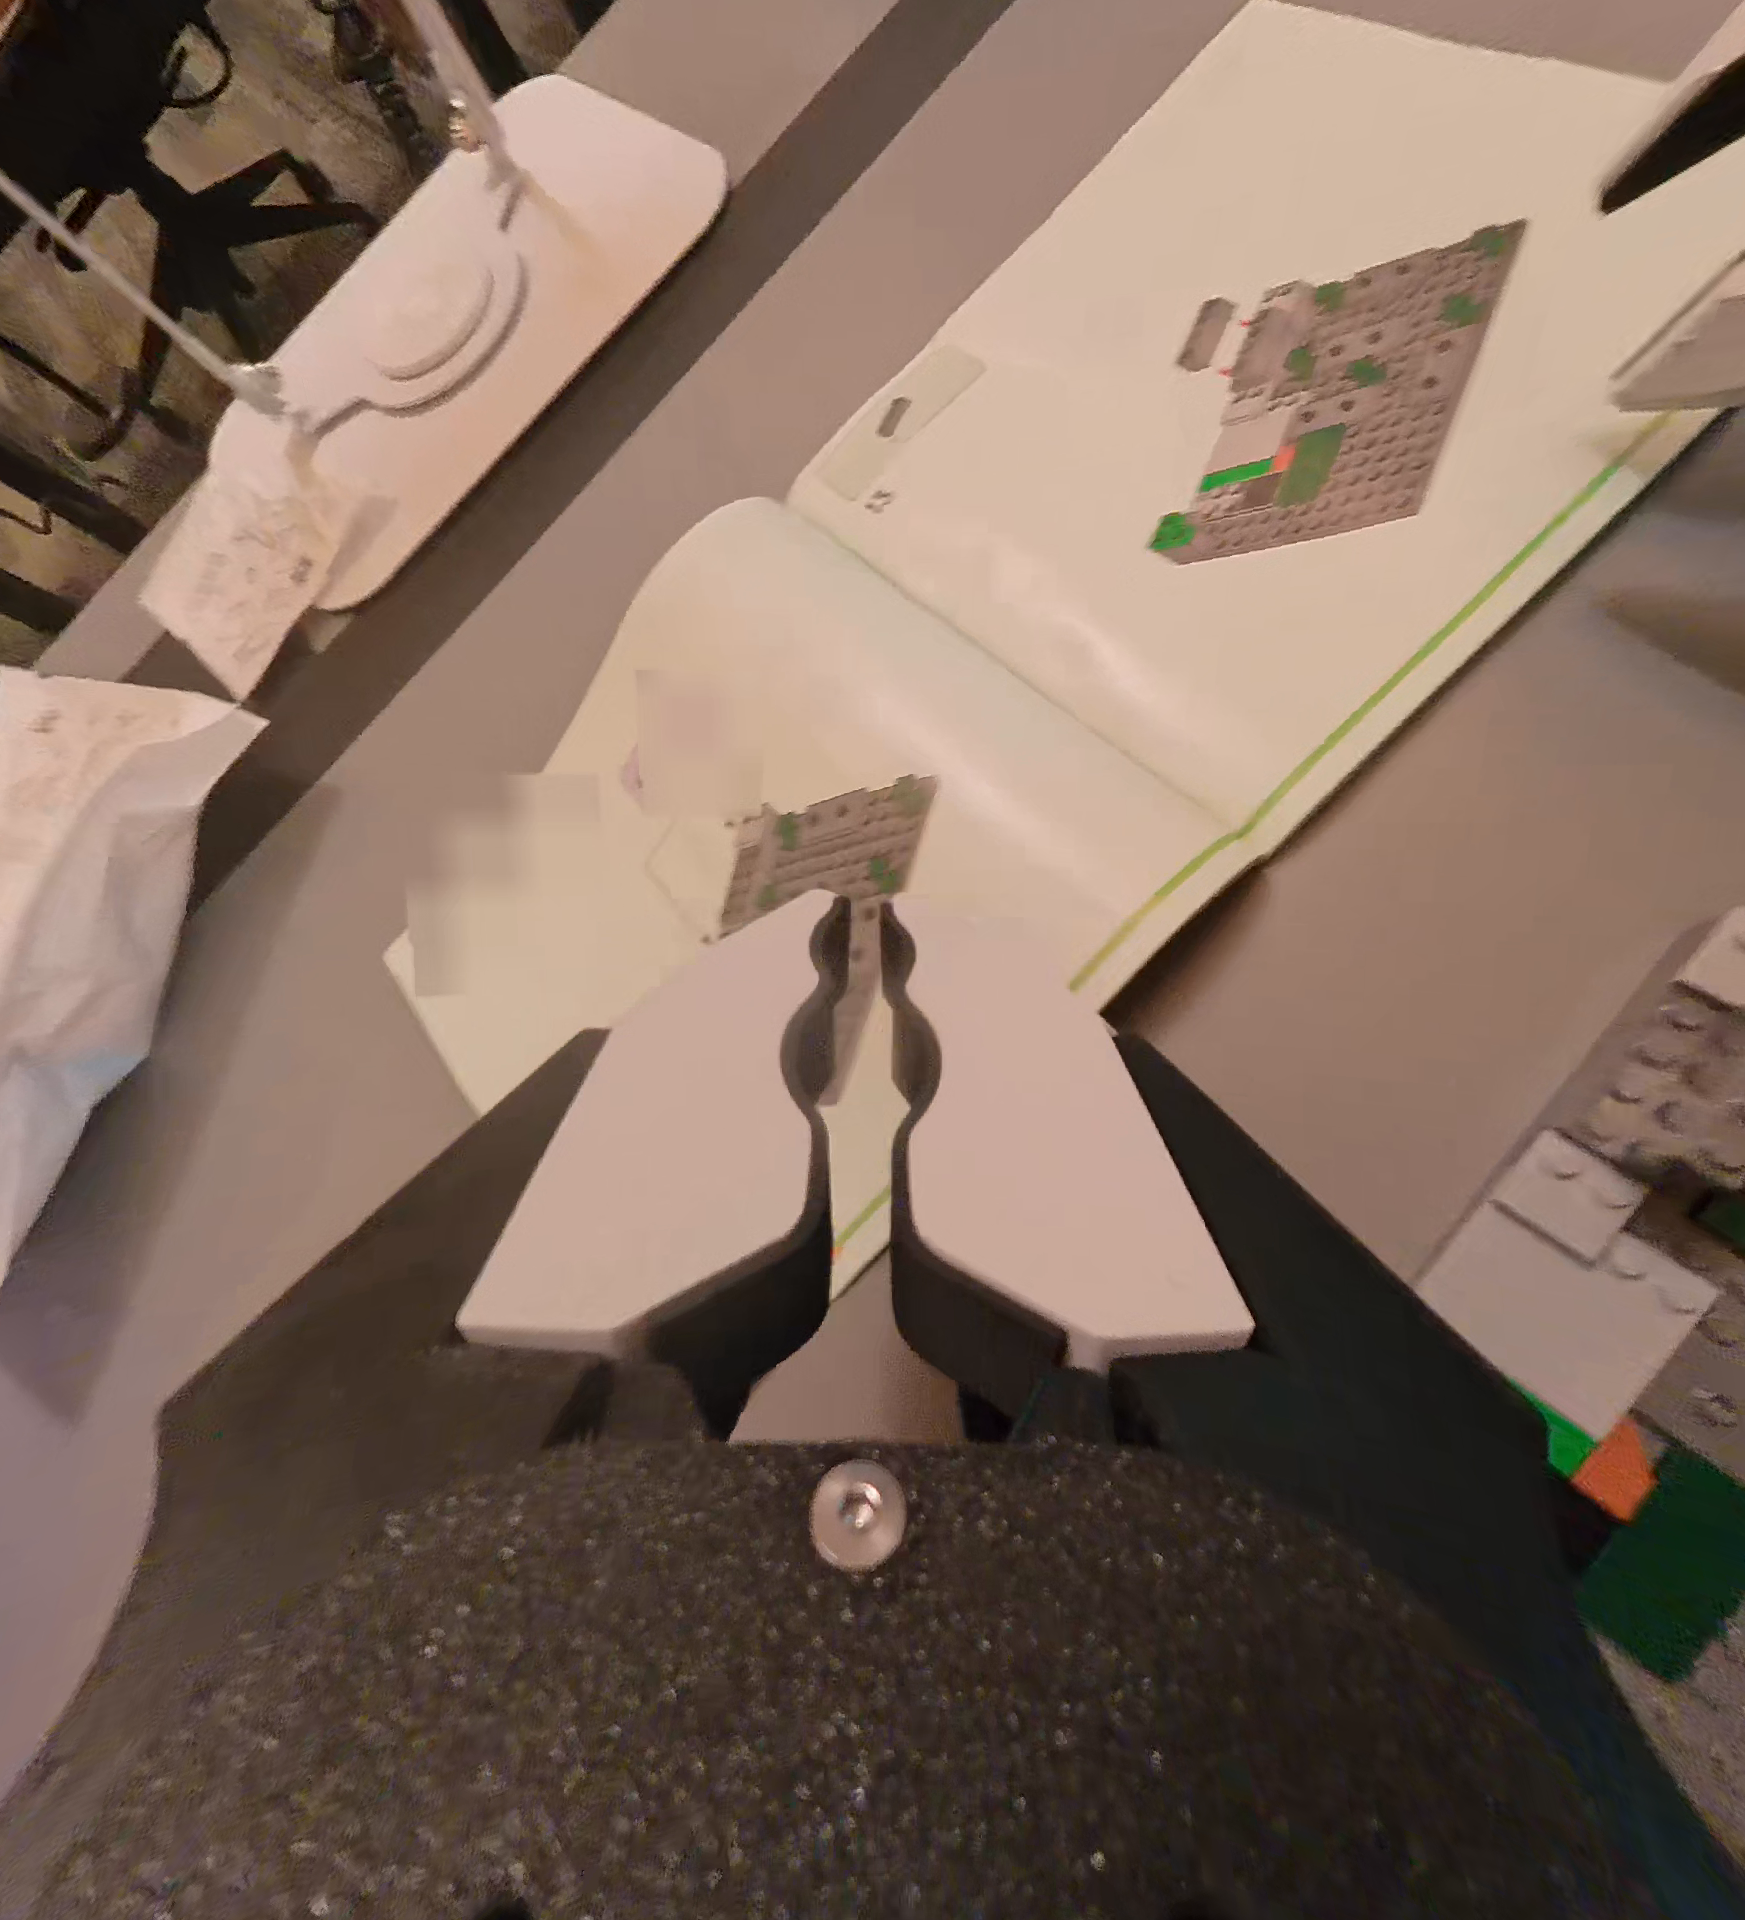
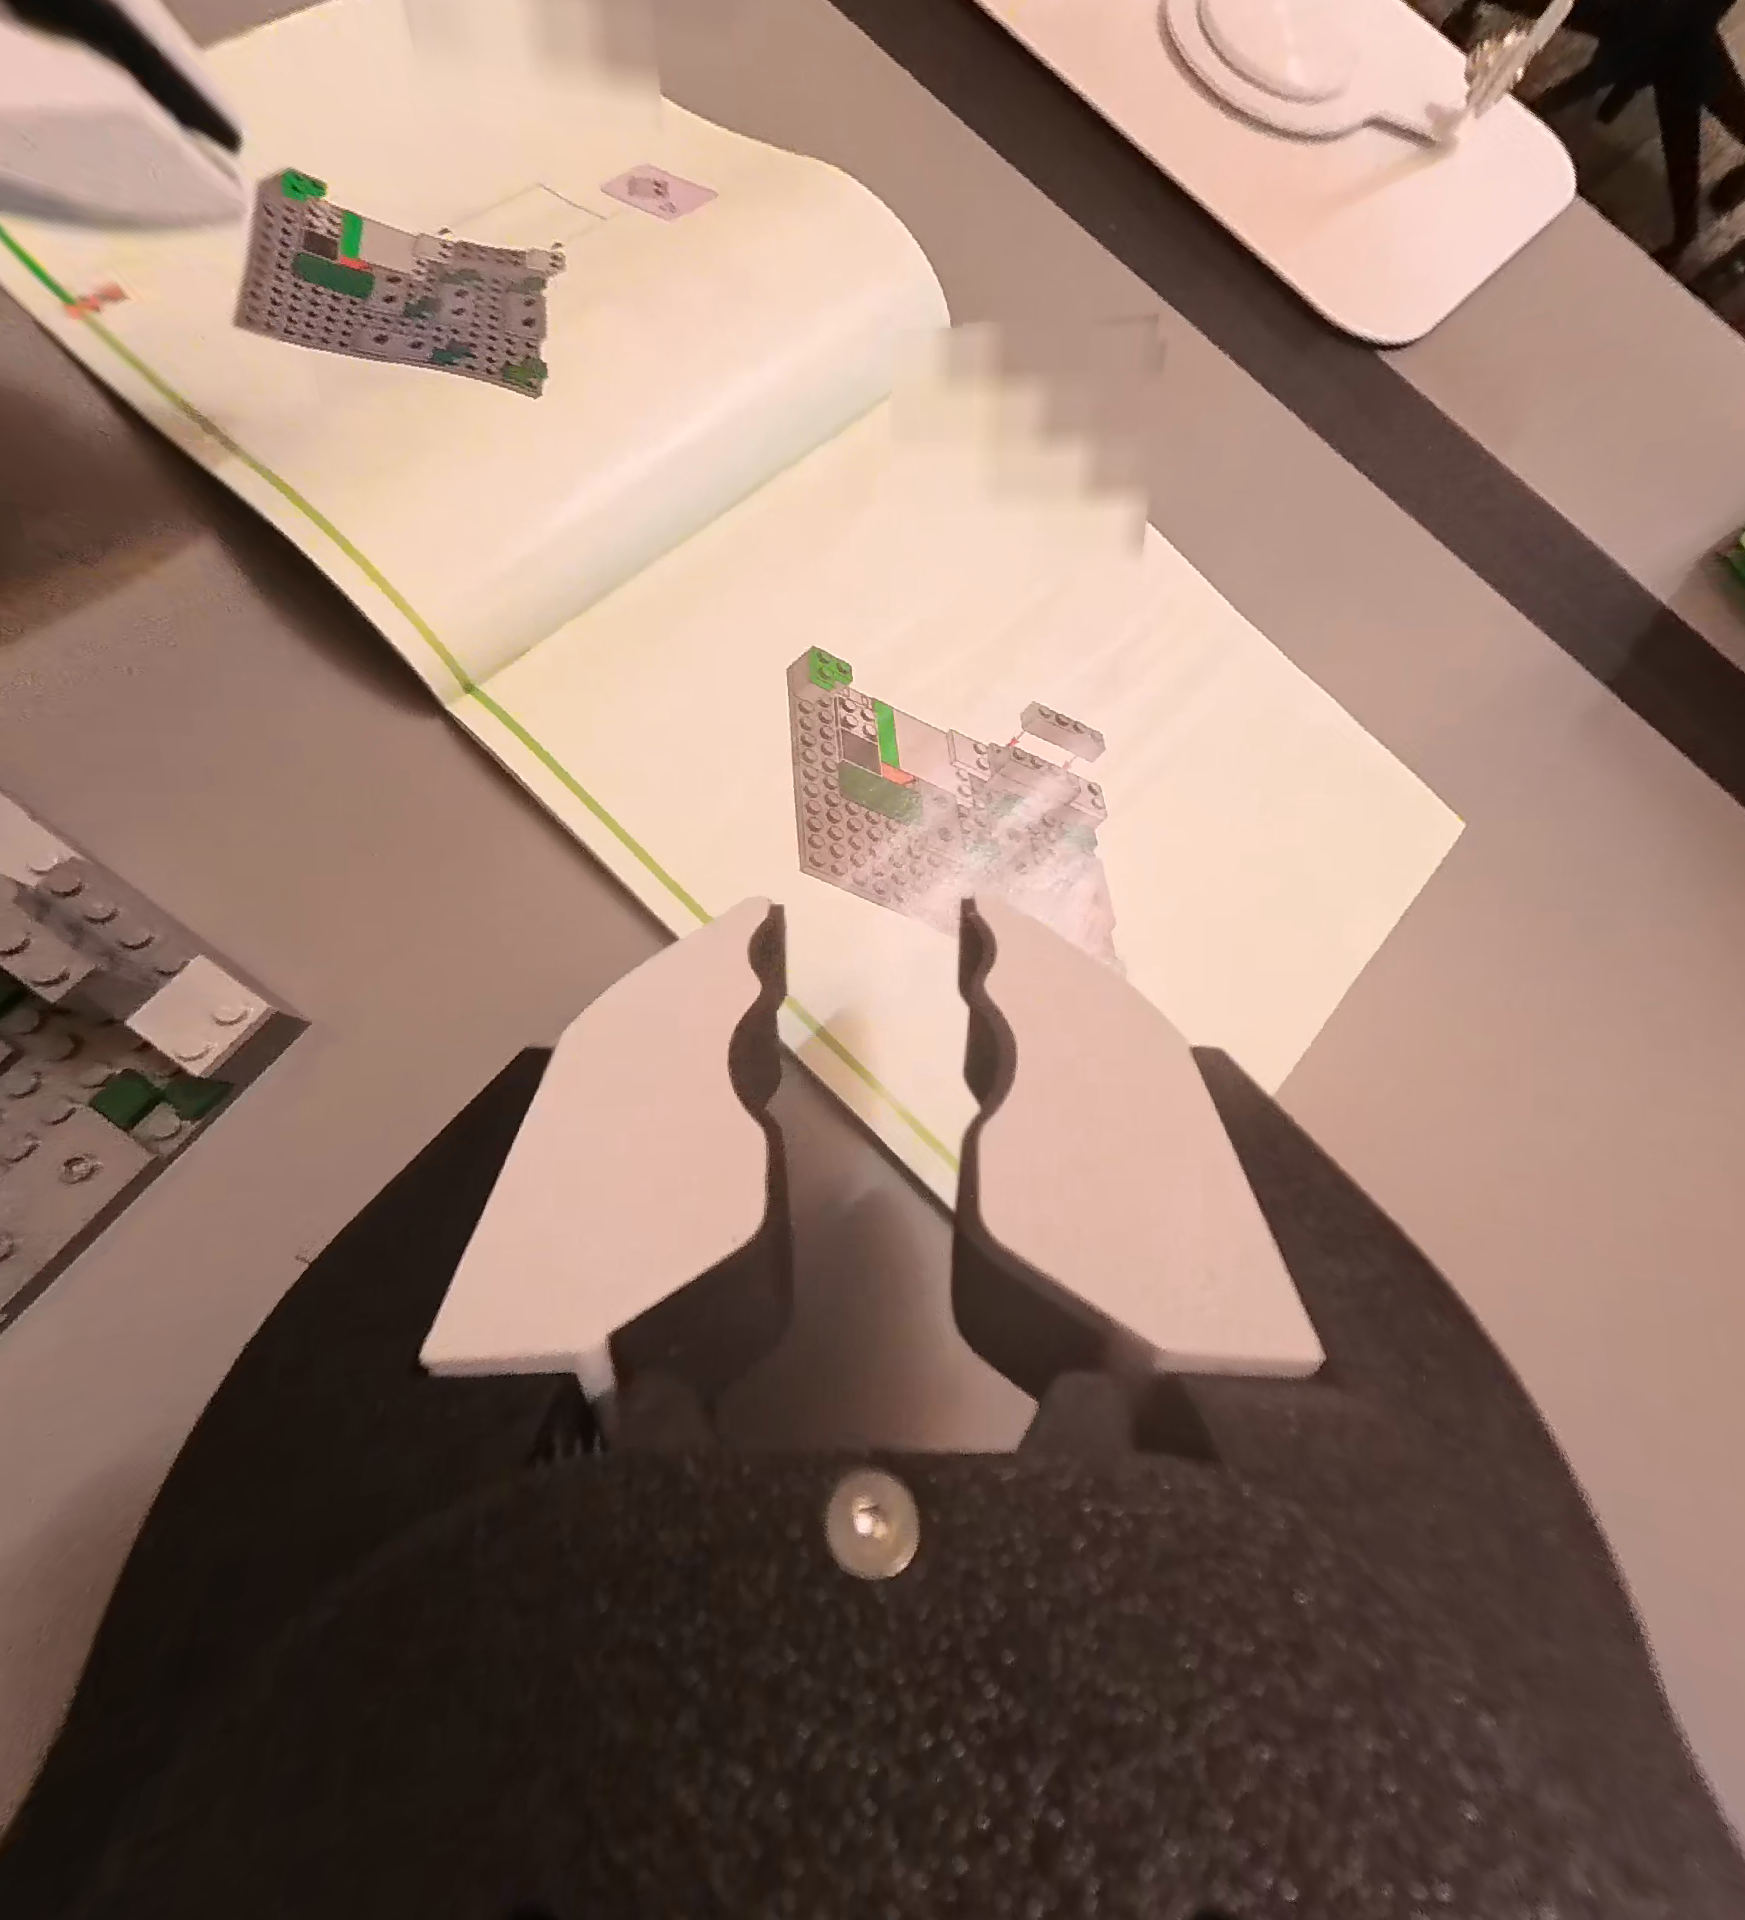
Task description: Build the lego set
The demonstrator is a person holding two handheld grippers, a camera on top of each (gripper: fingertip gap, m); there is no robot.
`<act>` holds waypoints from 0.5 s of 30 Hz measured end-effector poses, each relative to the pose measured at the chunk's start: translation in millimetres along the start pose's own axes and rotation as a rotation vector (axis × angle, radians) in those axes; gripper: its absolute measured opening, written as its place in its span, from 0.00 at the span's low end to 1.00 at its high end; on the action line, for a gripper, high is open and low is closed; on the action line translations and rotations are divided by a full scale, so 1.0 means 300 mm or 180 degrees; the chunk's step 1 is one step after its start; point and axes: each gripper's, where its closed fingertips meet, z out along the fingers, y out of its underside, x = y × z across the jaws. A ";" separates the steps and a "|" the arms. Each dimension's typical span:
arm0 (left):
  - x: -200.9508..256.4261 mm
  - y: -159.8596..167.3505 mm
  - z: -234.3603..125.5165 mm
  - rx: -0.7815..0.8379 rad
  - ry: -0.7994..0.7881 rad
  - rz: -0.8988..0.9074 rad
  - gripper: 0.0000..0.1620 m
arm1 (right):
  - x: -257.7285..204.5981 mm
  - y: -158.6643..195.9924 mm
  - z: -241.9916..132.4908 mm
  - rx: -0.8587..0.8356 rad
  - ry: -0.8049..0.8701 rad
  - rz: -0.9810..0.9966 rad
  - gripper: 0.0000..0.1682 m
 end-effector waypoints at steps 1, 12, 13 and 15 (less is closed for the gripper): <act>-0.025 0.006 -0.007 -0.0004 -0.0021 -0.0056 0.02 | -0.002 -0.004 -0.002 0.0024 -0.0016 -0.0047 0.20; 0.034 -0.020 -0.046 0.0111 0.0403 0.0052 0.00 | 0.053 0.010 -0.090 0.0285 -0.0062 -0.1006 0.00; 0.046 -0.021 -0.053 0.0102 0.0453 0.0115 0.00 | 0.068 0.013 -0.104 0.0291 -0.0073 -0.0993 0.00; 0.092 -0.010 -0.073 -0.0021 0.0705 0.0221 0.00 | 0.077 0.028 -0.127 0.0248 -0.0162 -0.0968 0.00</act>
